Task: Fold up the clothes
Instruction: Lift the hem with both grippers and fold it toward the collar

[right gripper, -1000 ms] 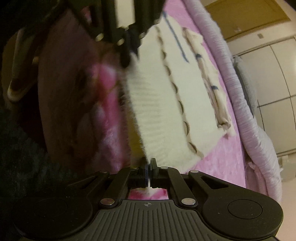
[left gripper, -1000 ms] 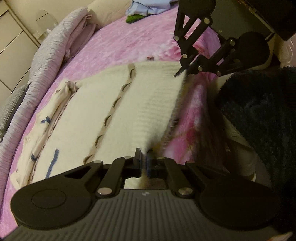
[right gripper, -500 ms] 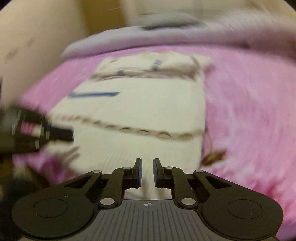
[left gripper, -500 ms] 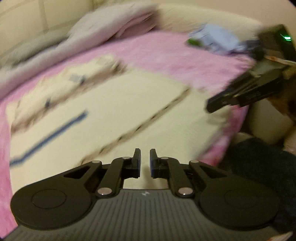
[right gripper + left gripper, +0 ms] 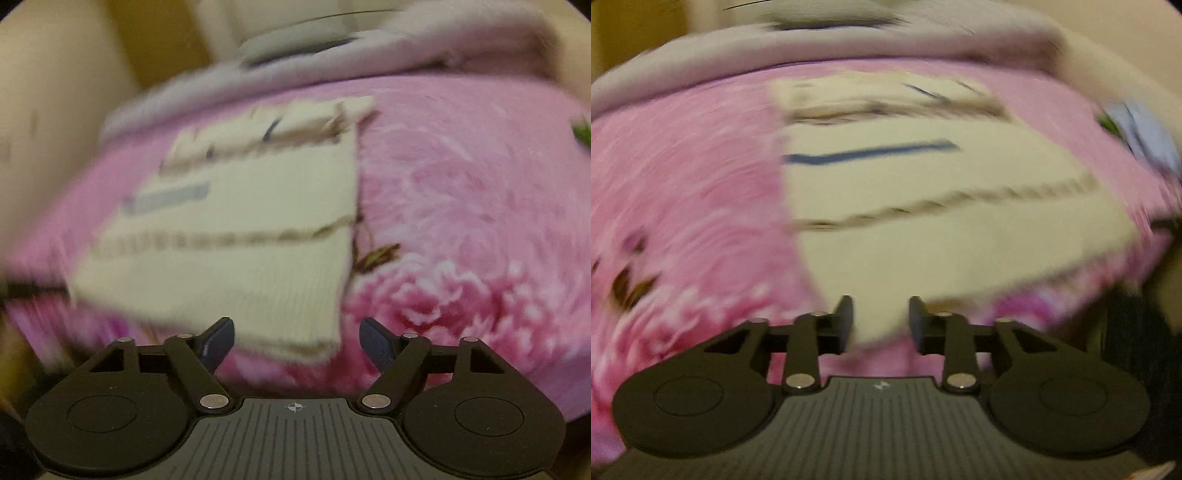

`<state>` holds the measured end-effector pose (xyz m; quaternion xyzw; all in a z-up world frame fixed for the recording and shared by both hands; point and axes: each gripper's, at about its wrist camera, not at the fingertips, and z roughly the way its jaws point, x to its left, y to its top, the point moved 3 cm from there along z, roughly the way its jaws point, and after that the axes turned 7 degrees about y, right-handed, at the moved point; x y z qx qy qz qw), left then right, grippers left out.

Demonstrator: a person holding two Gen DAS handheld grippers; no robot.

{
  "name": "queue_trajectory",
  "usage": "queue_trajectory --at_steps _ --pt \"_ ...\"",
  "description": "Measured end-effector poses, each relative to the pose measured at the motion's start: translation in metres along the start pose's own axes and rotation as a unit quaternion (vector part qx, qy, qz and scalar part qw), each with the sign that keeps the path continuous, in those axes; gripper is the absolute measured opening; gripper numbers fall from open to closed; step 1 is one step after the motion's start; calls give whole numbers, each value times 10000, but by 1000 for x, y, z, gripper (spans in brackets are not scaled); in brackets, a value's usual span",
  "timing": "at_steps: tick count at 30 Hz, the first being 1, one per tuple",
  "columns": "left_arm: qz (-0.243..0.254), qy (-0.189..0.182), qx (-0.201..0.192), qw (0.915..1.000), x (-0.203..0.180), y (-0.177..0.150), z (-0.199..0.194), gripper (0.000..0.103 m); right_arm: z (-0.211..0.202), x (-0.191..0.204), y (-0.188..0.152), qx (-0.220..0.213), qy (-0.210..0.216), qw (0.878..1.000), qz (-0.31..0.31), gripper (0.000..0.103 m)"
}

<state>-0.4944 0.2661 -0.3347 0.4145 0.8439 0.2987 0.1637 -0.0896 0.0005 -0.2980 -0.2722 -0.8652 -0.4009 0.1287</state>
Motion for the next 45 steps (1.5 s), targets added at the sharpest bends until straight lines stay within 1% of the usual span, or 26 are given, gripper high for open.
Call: queue_trajectory --at_steps 2,5,6,8,9,10,12,14,15,16,17,18,19,21,23,24,25,28,29,30,33,34,37,40,42,45 --pt "-636 -197 49 9978 19 4 6 30 4 -18 8 -130 235 9966 782 77" --pt "-1446 -602 238 9874 37 7 23 30 14 -42 16 -129 492 9851 1640 77" --pt "-1657 -723 289 9831 40 8 29 30 16 -49 17 -122 565 9805 1878 77" --pt "-1931 -774 412 9773 45 8 40 30 20 -63 18 -107 709 9693 2350 76" --pt "-2058 -774 477 9744 49 8 45 29 21 -68 18 -100 783 9646 2517 71" --pt "-2193 -830 512 9708 52 6 49 29 23 -72 18 -76 824 9614 2624 67" --pt "-2533 -1033 538 9603 60 2 54 29 27 -78 20 -32 908 9566 2769 62" --pt "-2869 -1322 550 9472 69 -2 60 30 29 -83 23 9 992 9535 2846 62" --pt "-3044 -1491 571 9391 72 -3 65 30 32 -84 25 48 1074 9521 2861 60" --pt "-3198 -1695 613 9302 75 -4 69 28 35 -85 26 87 1156 9507 2877 46" --pt "-3297 -1922 691 9217 75 -5 73 28 39 -87 28 127 1238 9491 2892 38" --pt "-3281 -2065 762 9186 73 -5 76 28 42 -88 30 166 1319 9475 2907 30" --pt "-3234 -2182 828 9170 71 -5 79 28 48 -87 31 250 1328 9484 2869 30" --pt "-3341 -2241 852 9116 74 -6 83 22 60 -86 33 416 1346 9498 2795 30" --pt "-3473 -2276 861 9056 78 -8 87 21 63 -88 36 325 1463 9453 2898 31" --pt "-3567 -2313 857 9011 80 -9 88 21 65 -90 37 311 1488 9430 2961 31" --pt "-3599 -2334 846 8994 80 -9 90 20 66 -92 37 290 1512 9415 2997 31" --pt "-3391 -2303 821 9084 74 -3 95 10 70 -90 39 285 1531 9442 2903 30" --pt "-3343 -2306 825 9101 72 -1 96 7 72 -87 40 304 1478 9466 2850 29" --pt "-3308 -2305 806 9115 70 1 97 7 73 -84 40 322 1425 9489 2797 12" --pt "-3181 -2219 586 9199 69 4 86 6 69 -78 42 268 1285 9528 2736 8" --pt "-3182 -2188 477 9212 71 3 79 6 65 -75 43 214 1272 9544 2691 8" --pt "-3187 -2174 163 9224 78 -3 54 5 42 -70 44 -76 1469 9510 2719 7" --pt "-3082 -2211 -13 9253 76 -8 33 5 22 -63 43 -197 1558 9518 2636 7" --pt "-3036 -2233 -88 9262 74 -16 18 5 9 -58 37 -216 1543 9529 2602 7" --pt "-3033 -2260 -51 9257 68 -38 -5 5 -14 -55 17 -277 1538 9506 2683 7"
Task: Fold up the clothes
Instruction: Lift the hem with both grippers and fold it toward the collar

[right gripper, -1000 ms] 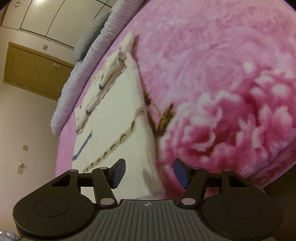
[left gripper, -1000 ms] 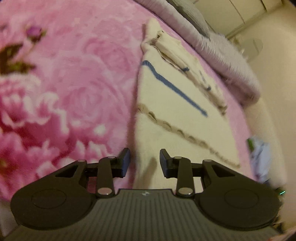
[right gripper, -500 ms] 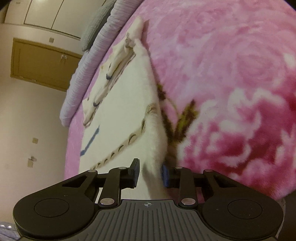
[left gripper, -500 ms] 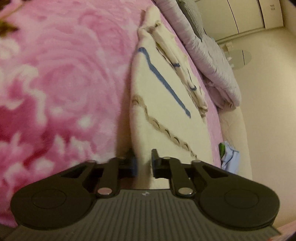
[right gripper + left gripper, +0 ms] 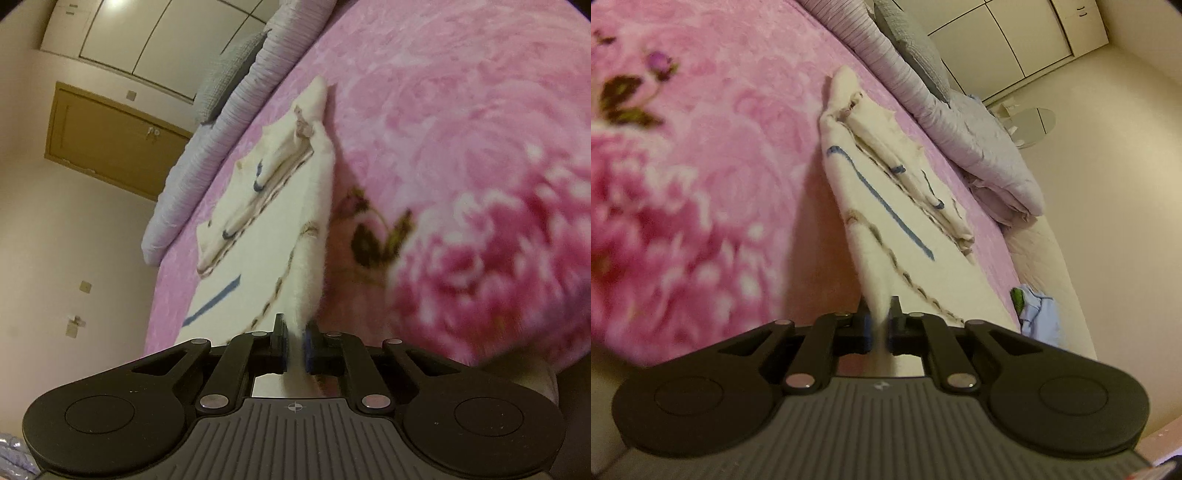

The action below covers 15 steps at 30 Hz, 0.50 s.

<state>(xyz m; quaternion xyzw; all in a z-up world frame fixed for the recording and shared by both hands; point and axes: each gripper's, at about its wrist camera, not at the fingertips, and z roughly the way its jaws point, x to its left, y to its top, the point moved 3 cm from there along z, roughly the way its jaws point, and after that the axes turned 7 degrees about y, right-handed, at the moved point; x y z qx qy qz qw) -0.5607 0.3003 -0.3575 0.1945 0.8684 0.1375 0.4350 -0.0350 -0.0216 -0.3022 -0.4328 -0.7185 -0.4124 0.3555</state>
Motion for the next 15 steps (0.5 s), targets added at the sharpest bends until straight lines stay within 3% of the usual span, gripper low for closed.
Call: queue_trajectory --at_steps 7,11,15 --pt "175 -205 99 9996 -17 -62 -70 5 -67 9 -64 -63 125 9995 289 7" --pt "253 -378 -66 9989 -34 -63 -96 5 -92 22 -75 -207 280 9989 305 7" --pt "226 -755 -288 9965 -54 -28 -91 5 -91 51 -50 -470 683 9965 -54 7"
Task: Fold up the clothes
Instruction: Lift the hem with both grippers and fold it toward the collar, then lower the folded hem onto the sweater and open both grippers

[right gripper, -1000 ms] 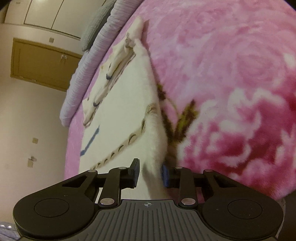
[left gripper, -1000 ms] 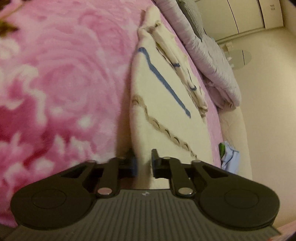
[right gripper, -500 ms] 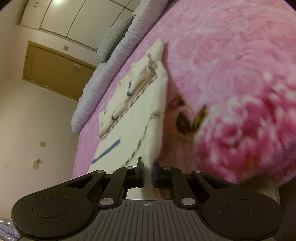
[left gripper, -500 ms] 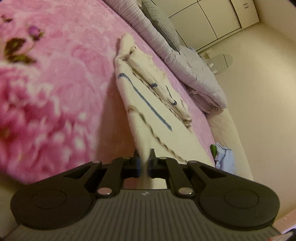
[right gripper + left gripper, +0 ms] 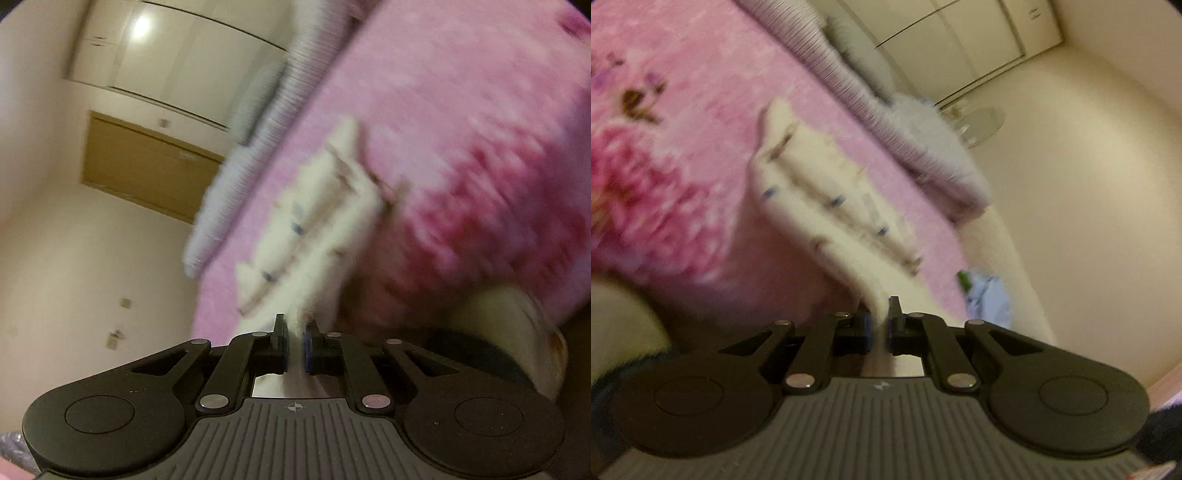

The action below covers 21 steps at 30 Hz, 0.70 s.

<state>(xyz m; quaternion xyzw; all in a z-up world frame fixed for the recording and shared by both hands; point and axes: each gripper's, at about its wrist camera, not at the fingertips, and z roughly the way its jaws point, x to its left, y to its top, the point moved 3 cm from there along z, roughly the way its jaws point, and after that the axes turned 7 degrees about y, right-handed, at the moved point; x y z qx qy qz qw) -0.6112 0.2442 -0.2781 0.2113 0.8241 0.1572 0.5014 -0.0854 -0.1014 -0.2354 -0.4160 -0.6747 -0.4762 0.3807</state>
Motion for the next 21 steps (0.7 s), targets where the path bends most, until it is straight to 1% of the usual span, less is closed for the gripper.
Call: queue_trajectory --at_steps 2,4,6,8,9,12,13,14,15,16,18,20,21 --pt "35 -106 -51 9999 -5 24 12 5 9 16 20 -92 174 9995 -246 7" --pt "104 -95 -111 9998 -7 52 28 5 24 29 45 -192 295 9985 -429 7" --pt "179 -70 -173 9997 -9 81 45 5 49 35 75 -260 320 9979 -499 7" --pt "170 -17 -222 9996 -4 112 70 6 75 41 105 -329 345 9972 -568 7" --pt "123 50 -242 9996 2 127 87 6 91 39 121 -352 284 9975 -548 7" --pt "-51 293 -294 9991 21 172 139 10 145 20 165 -455 -96 9986 -263 8" --pt "-133 430 -286 9986 30 183 156 13 163 9 176 -445 -227 9986 -143 8" --pt "-242 643 -292 9972 41 192 172 19 181 -3 188 -435 -358 9984 -21 8" --pt "-357 873 -305 9951 52 201 188 21 198 -19 196 -427 -533 9975 193 16" --pt "-434 1054 -280 9931 62 208 200 25 214 -35 205 -418 -707 9958 406 32" --pt "-562 1377 -259 9885 80 215 214 26 218 -53 211 -635 -839 9930 533 45" --pt "-561 1458 -225 9875 87 214 217 28 222 -72 217 -850 -969 9895 659 46" --pt "-483 1450 -180 9881 87 211 217 28 218 -76 216 -829 -862 9906 668 46"
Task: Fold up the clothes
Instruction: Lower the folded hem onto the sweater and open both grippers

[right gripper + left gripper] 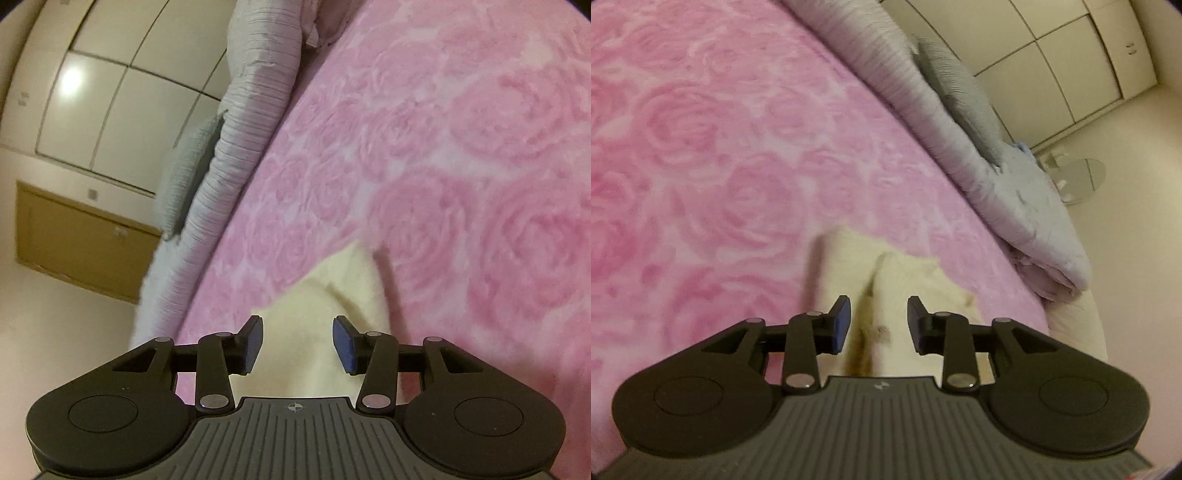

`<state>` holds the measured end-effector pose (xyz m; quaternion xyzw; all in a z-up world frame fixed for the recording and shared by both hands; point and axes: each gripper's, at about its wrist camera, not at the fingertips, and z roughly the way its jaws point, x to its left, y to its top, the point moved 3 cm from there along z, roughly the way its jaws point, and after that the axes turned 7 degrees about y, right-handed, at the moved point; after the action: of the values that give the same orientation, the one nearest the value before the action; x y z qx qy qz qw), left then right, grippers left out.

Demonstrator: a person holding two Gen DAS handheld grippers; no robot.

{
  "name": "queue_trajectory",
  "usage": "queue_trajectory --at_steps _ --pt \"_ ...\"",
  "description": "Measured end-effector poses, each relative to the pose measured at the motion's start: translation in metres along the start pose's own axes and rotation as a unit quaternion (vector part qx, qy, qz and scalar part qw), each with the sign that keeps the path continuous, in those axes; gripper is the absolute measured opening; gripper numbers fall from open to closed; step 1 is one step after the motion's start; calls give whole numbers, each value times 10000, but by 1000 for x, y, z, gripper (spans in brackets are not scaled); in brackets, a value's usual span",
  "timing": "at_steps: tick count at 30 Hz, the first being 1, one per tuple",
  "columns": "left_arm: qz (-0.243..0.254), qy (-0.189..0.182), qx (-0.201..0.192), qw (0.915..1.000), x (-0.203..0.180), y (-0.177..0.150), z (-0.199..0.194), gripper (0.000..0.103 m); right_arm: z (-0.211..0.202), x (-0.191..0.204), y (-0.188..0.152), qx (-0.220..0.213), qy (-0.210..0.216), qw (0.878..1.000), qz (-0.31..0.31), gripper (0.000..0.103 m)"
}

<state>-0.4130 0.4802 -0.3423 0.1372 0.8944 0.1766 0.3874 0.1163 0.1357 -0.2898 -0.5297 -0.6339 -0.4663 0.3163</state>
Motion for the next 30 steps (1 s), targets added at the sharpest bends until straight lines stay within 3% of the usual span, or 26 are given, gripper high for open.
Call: queue_trajectory --at_steps 1,3,7,9,12,24,25,27,30 --pt "84 -8 33 10000 0 -3 0 28 -3 -5 0 30 105 9999 14 46" --pt "252 -25 100 9996 1 -8 0 28 -8 -2 -2 228 16 9974 -685 46" --pt "526 -142 245 9982 -9 -15 6 31 -8 8 -17 753 -284 9732 -2153 46" --pt "651 -143 288 9974 -15 -15 13 31 -5 11 -26 910 -276 9656 -2421 46" --pt "835 107 316 9959 -20 -12 29 31 5 12 -29 1042 -315 9591 -2614 46" --pt "1623 369 596 9842 -41 -11 66 29 58 4 -12 1443 -731 9410 -2973 45" --pt "1718 410 605 9824 -43 -13 68 28 63 0 -13 1507 -759 9401 -2963 42" --pt "1976 493 494 9778 -47 -14 67 8 66 0 -16 1584 -695 9370 -3035 15" --pt "2254 421 303 9729 -52 -12 59 8 60 12 -21 1419 -624 9237 -3502 12"
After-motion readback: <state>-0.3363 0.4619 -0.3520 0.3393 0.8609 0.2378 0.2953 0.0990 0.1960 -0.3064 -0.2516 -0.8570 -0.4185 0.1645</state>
